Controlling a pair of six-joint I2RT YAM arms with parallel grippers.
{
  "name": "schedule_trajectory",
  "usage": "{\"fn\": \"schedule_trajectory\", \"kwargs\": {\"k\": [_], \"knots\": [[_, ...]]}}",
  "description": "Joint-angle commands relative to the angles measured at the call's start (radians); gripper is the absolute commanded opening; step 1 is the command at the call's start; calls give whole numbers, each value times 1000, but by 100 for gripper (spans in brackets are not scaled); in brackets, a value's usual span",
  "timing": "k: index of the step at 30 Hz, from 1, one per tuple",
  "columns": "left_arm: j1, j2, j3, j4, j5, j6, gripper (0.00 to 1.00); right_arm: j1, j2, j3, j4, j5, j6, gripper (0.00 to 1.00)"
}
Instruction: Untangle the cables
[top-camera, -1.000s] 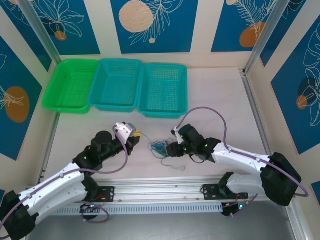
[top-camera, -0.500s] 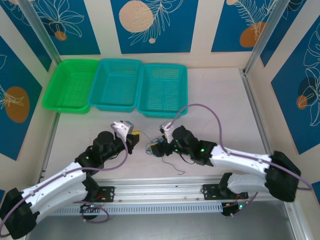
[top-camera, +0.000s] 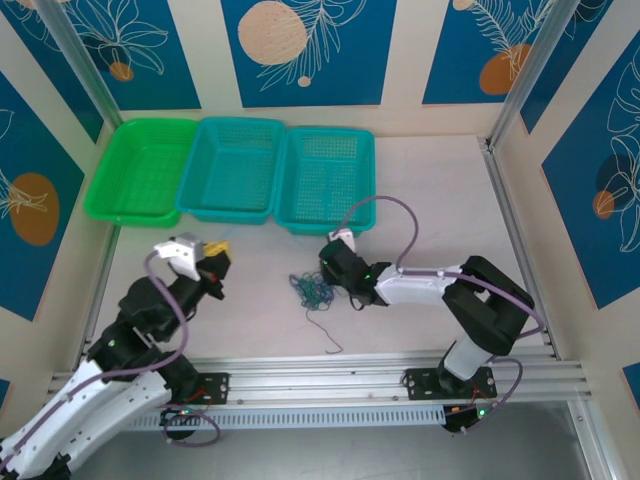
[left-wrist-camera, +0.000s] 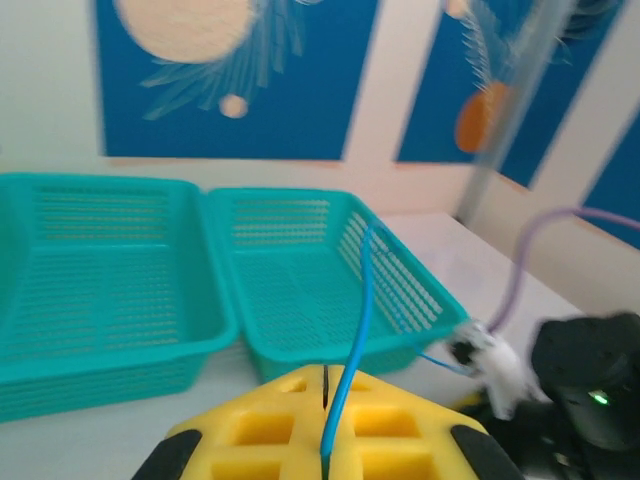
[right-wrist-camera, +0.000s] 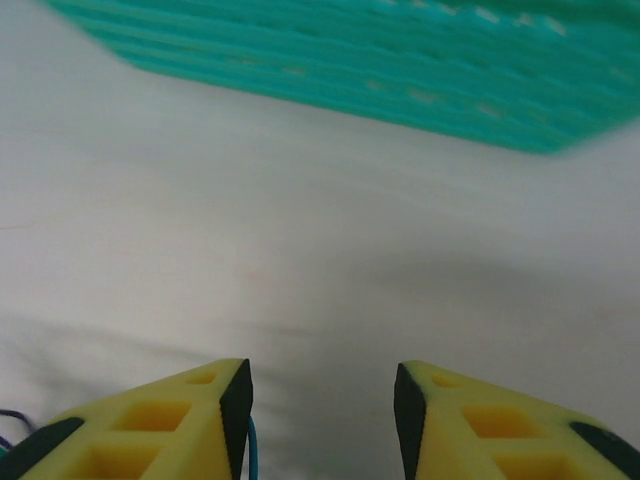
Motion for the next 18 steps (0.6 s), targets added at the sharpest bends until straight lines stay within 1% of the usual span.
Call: {"fn": "schedule_trajectory", "kwargs": {"k": [1, 2, 4, 7, 8, 10, 12, 13, 16, 18], "knots": [[6, -16, 0, -180, -206, -68, 0, -20, -90, -59, -65, 26, 72, 47], [5, -14, -17, -180, -219, -83, 0, -26, -109, -68, -65, 10, 60, 45], [6, 7, -52, -167, -209, -100, 0, -31, -134, -75, -54, -41, 19, 34], [6, 52, -157, -47, -109, -98, 0, -30, -165, -67, -48, -124, -53, 23], [5, 76, -194, 4, -71, -111, 0, -32, -177, -65, -47, -160, -71, 21], [8, 129, -238, 64, -13, -142, 0, -33, -200, -55, -64, -204, -80, 21], [8, 178, -243, 89, 29, -154, 0, -31, -244, -52, -92, -227, -68, 27], [8, 191, -239, 101, 45, -153, 0, -29, -280, -55, -104, -241, -62, 32], [8, 191, -202, 110, 67, -119, 0, -20, -412, -67, -162, -249, -27, 55], [8, 193, -155, 108, 89, -91, 0, -18, -517, -82, -201, -246, -5, 62]]}}
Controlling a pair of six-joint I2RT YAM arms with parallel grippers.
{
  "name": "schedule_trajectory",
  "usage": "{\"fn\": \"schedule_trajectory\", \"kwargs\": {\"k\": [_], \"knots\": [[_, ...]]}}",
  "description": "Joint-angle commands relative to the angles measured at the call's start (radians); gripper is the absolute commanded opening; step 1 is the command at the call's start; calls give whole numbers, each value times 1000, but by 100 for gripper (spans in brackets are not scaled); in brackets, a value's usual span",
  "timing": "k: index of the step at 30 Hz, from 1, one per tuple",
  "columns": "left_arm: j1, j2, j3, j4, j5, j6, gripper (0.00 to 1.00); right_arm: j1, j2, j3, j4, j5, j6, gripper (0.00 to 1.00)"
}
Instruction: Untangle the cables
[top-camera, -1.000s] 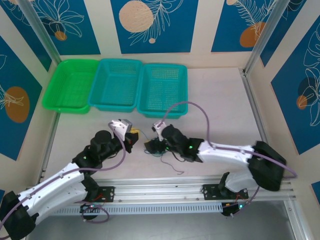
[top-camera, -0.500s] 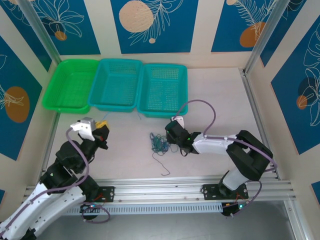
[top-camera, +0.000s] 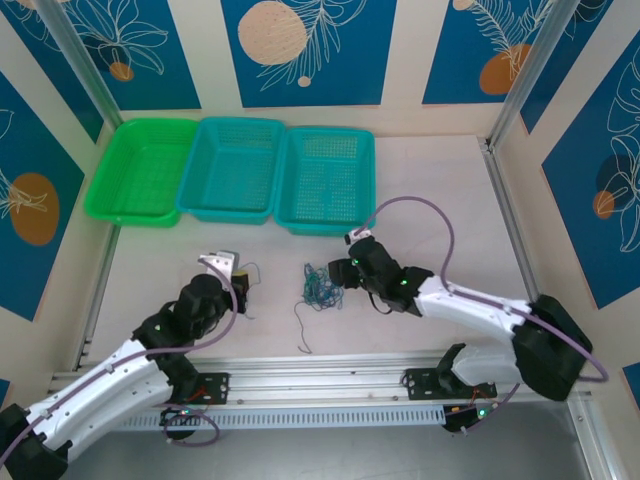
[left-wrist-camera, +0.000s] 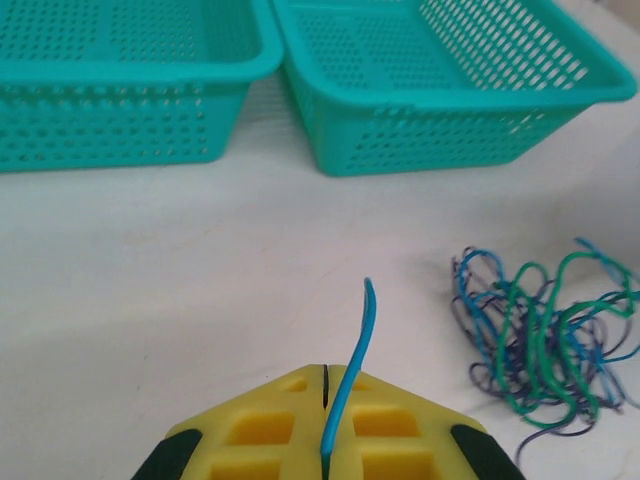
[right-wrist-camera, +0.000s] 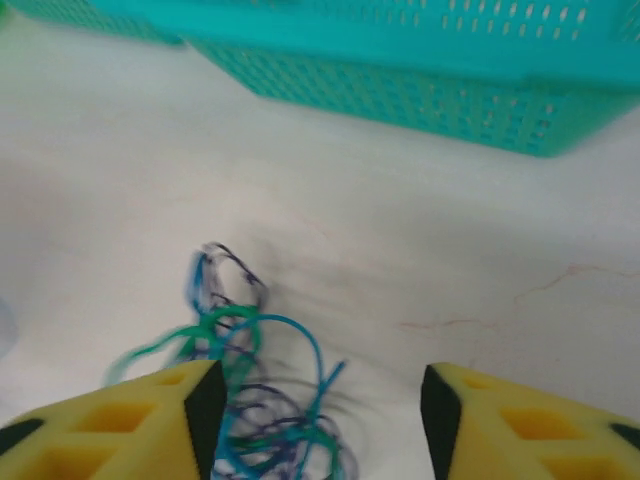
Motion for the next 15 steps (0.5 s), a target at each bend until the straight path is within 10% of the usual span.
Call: {"fn": "schedule_trajectory", "kwargs": {"k": [1, 6, 10, 15], "knots": [[6, -3, 109, 81, 81, 43, 0, 7, -181, -21, -81, -31, 45, 64], [6, 105, 314, 84, 148, 123, 0, -4, -453, -64, -164, -13, 113, 73], [24, 244, 506, 16, -22, 233, 0, -11, -608, -61, -249, -4, 160, 77], [304, 421, 775, -67, 76, 280, 0, -12, -693, -42, -320, -19, 218, 77]]}}
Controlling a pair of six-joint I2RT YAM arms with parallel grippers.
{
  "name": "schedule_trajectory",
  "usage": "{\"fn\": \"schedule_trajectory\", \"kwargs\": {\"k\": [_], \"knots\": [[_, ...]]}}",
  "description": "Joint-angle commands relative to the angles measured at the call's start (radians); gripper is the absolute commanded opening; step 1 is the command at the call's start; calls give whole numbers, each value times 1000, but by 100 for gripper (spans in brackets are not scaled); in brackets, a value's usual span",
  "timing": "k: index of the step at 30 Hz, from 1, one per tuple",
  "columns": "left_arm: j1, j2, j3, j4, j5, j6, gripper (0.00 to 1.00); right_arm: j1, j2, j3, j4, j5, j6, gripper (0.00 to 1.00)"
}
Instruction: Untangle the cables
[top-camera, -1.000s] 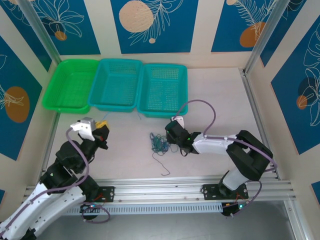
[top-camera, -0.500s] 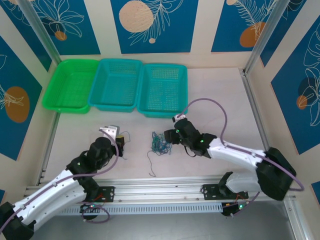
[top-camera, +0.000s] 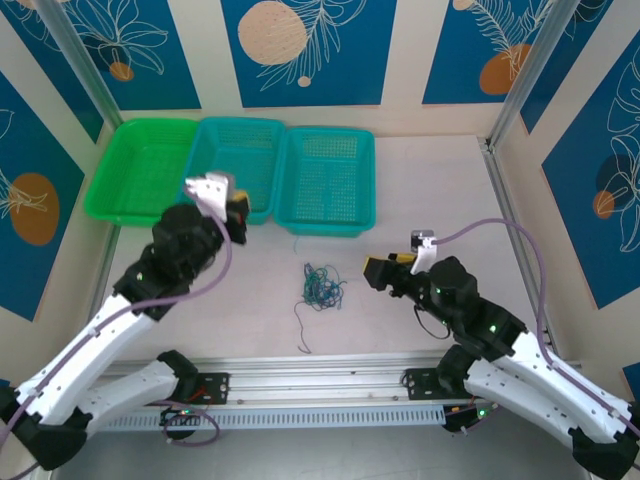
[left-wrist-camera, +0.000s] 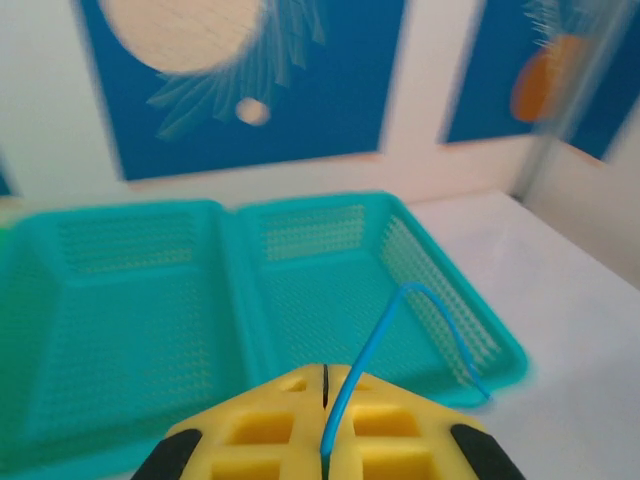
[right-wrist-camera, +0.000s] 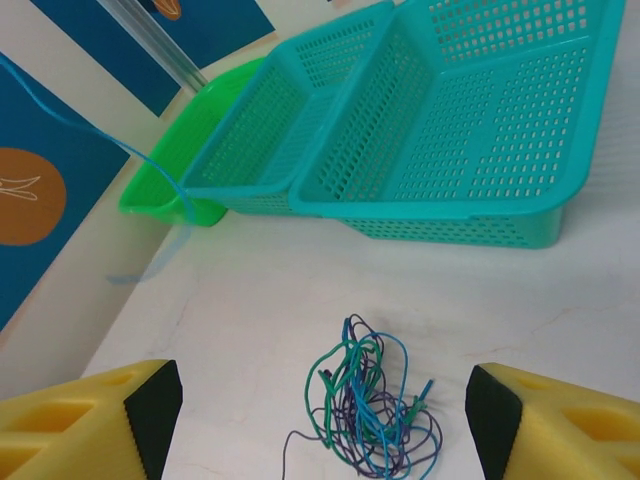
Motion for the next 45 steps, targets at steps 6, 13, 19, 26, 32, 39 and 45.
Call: {"fn": "schedule_trajectory", "kwargs": {"k": [6, 13, 19, 26, 32, 39, 45], "knots": [[410, 305, 408, -99, 183, 5, 0, -4, -15, 46, -92, 2, 58, 78], [606, 602, 677, -204, 135, -87, 0, -5, 18, 145, -155, 2, 15, 79], [729, 813, 776, -246, 189, -163, 0, -5, 29, 196, -224, 6, -2, 79], [801, 932, 705, -199, 140, -184, 0, -5, 28, 196, -236, 1, 15, 79], [827, 976, 617, -188, 162, -193, 68, -6, 36, 196, -214, -5, 7, 79], [830, 835, 541, -199, 182, -324, 81, -7, 61, 207, -200, -42, 28, 79], [802, 639, 428, -189, 379, -537, 75, -6, 101, 189, -163, -90, 42, 80]]}}
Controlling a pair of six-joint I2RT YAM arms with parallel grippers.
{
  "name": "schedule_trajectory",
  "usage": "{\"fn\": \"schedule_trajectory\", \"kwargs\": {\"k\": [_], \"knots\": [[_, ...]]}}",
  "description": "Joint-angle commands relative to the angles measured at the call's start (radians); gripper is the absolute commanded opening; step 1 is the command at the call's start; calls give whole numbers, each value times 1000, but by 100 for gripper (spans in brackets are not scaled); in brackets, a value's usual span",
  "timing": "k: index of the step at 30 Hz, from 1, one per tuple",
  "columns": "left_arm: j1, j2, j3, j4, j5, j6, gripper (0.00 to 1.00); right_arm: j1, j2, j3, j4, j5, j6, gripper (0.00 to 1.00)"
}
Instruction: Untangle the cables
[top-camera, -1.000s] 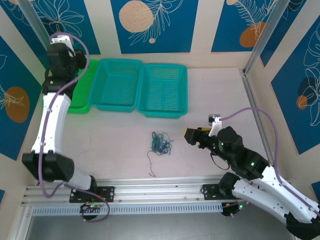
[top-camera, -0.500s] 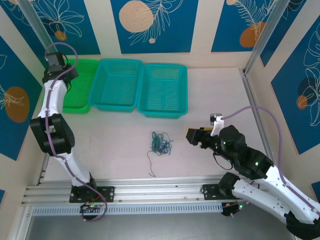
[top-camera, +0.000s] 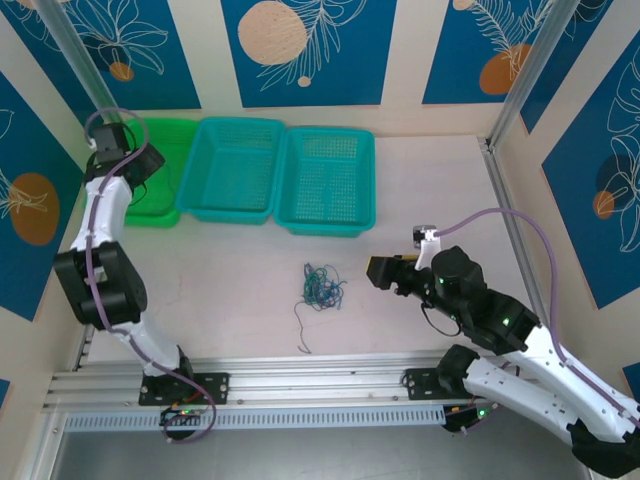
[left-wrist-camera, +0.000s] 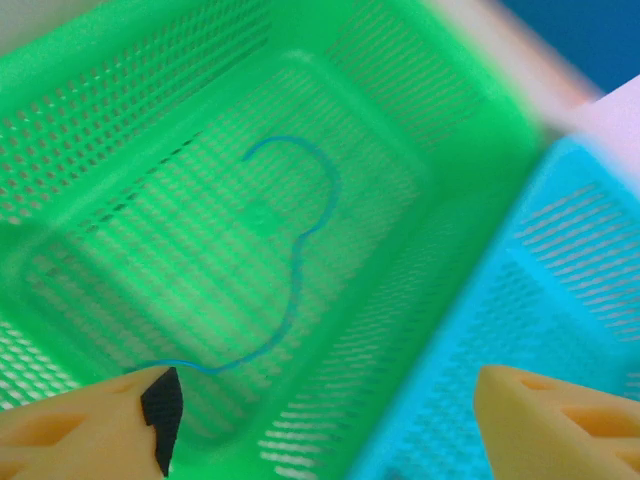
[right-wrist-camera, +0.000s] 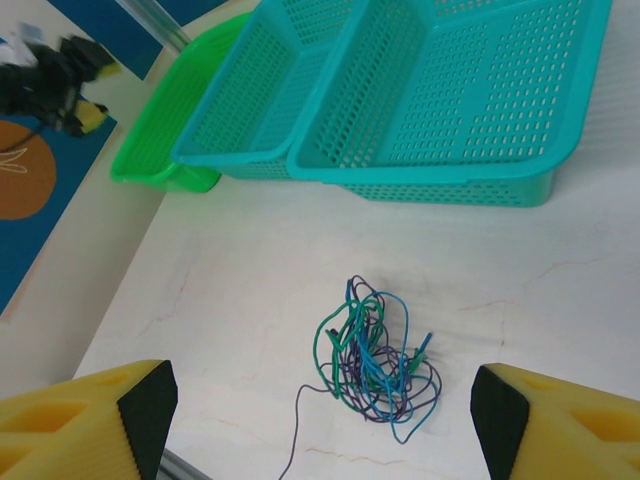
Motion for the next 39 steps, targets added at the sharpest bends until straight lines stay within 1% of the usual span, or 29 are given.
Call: {"fn": "schedule_trajectory", "kwargs": {"k": [1, 3, 5, 10, 14, 17, 19, 22, 24, 26, 28, 33, 34, 36, 37, 38, 39], "knots": [[-33, -168, -83, 43, 153, -159, 74, -2, 35, 11, 42, -49, 16, 80], [-89, -268, -163, 79, 203, -186, 73, -2, 80, 17, 41, -69, 15, 80], [-172, -382, -257, 113, 214, -189, 73, -3, 140, 29, 39, -92, 19, 80], [-394, -647, -507, 217, 158, -199, 71, -6, 273, 43, 54, -145, 29, 80], [-575, -785, -637, 207, 109, -163, 70, -8, 379, 35, 89, -179, 41, 80], [-719, -829, -725, 199, 107, -154, 69, -9, 462, 27, 130, -214, 53, 80], [-816, -826, -773, 183, 102, -147, 69, -8, 529, 30, 149, -232, 53, 80], [-969, -781, -829, 125, 45, -129, 67, -8, 629, 54, 157, -242, 41, 80], [-1047, -744, -880, 119, 2, -130, 67, -4, 689, 73, 157, -240, 27, 81], [-1091, -709, -933, 144, -14, -141, 67, 0, 741, 85, 168, -230, 13, 83], [-1111, -686, -981, 188, -17, -147, 67, 3, 783, 93, 178, -228, 6, 83], [-1117, -639, -1031, 277, 16, -133, 67, 10, 879, 113, 209, -233, -4, 83], [-1116, -632, -1030, 281, 13, -130, 67, 12, 898, 118, 215, -236, -4, 80], [-1116, -631, -1028, 297, -5, -122, 68, 18, 929, 121, 242, -242, -22, 63], [-1114, -635, -1024, 300, -30, -127, 69, 25, 946, 121, 249, -227, -33, 50], [-1102, -639, -1014, 287, -53, -138, 70, 30, 959, 124, 244, -205, -56, 41], [-1084, -641, -1003, 272, -62, -153, 70, 34, 971, 126, 236, -181, -85, 34]]}}
